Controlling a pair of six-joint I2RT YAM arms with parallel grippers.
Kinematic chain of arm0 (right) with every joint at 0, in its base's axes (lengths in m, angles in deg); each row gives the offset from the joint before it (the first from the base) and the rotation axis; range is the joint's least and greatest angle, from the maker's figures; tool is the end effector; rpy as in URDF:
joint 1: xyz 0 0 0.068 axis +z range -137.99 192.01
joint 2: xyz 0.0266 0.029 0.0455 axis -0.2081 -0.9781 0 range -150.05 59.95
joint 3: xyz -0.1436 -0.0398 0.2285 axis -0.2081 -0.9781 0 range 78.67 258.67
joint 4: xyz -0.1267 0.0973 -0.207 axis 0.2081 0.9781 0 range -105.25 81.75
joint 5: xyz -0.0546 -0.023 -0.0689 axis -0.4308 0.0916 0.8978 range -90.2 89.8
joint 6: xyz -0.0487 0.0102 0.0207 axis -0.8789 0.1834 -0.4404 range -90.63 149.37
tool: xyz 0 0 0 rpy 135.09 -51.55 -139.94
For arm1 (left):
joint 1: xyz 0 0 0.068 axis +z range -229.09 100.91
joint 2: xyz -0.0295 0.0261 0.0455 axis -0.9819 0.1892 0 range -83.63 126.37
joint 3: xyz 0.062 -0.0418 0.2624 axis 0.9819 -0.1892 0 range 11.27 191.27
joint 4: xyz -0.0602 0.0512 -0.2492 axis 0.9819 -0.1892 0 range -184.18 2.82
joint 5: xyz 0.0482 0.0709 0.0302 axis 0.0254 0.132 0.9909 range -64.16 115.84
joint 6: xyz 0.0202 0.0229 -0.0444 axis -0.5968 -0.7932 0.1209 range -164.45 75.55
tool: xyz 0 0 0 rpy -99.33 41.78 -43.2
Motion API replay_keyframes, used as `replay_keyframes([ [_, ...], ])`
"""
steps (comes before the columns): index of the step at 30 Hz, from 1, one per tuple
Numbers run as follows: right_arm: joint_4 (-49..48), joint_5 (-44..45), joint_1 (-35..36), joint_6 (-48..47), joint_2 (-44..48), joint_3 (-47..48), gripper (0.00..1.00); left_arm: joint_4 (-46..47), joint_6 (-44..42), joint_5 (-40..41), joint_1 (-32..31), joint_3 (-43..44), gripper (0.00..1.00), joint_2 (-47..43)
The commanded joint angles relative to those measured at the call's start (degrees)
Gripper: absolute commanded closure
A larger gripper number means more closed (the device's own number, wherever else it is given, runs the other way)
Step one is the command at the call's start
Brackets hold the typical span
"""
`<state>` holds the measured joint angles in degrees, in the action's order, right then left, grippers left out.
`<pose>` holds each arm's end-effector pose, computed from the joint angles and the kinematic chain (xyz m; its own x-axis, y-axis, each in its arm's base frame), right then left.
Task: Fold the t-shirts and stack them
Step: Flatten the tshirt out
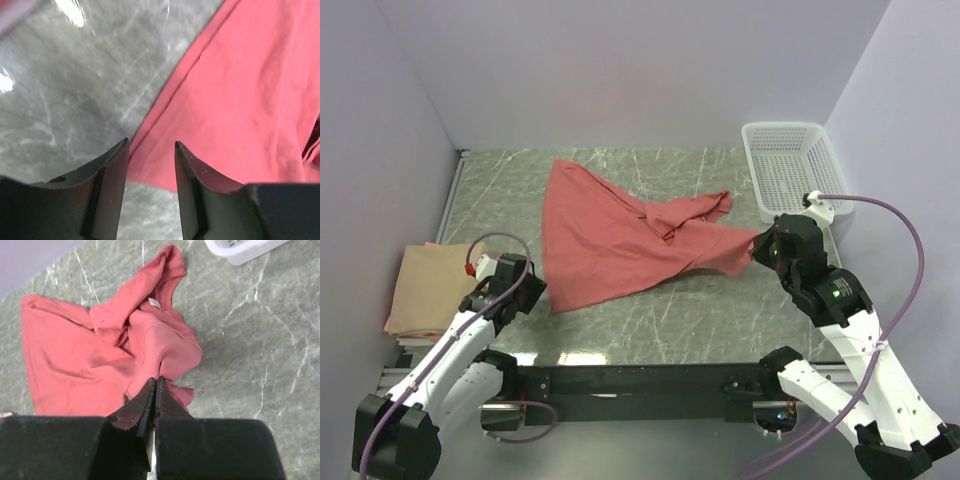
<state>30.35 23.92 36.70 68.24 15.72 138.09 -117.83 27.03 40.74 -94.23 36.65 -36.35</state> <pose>0.1363 0.0467 0.3658 -0.3964 0.4481 -0.8013 0.2411 0.8929 0.3801 0.1535 -0.0320 0.1858 -0.3395 -0.8575 -0.3866 -0.6945 0.5058 -0.5117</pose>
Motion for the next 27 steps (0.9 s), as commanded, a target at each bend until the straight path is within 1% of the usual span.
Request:
replay_keyframes([
  [1, -1.9, -0.3, -0.4, -0.7, -0.5, -0.7, 1.0, -1.2, 4.6, 0.3, -3.4, -1.9, 0.54, -0.9],
  [6, -2.9, -1.1, -0.4, -1.0, -1.2, -1.1, 1.0, -1.0, 8.8, 0.6, -7.9, -3.3, 0.54, 0.3],
  [10, -3.2, -1.2, -0.4, -1.1, -1.4, -1.4, 1.0, -0.9, 10.6, 0.7, -10.0, -3.6, 0.53, 1.3],
  [17, -3.9, -1.4, -0.4, -0.8, -1.6, -2.4, 1.0, 2.9, 12.0, 0.0, -11.7, -3.9, 0.53, 5.8],
  [19, -3.9, -1.4, -0.5, -1.0, -1.4, -2.5, 1.0, 3.2, 12.1, 0.1, -11.7, -3.6, 0.54, 7.1],
  [22, -3.9, -1.2, -0.4, -1.1, -1.5, -2.7, 1.0, 4.5, 12.2, -0.2, -11.7, -3.7, 0.59, 7.6],
  [23, -3.9, -1.1, -0.4, -1.2, -1.6, -2.7, 1.0, 4.6, 12.2, -0.4, -11.7, -3.7, 0.62, 7.6],
  [27, -4.0, -1.0, -0.4, -1.2, -1.7, -3.0, 1.0, 3.0, 11.7, -1.4, -11.8, -3.1, 0.62, 7.5],
])
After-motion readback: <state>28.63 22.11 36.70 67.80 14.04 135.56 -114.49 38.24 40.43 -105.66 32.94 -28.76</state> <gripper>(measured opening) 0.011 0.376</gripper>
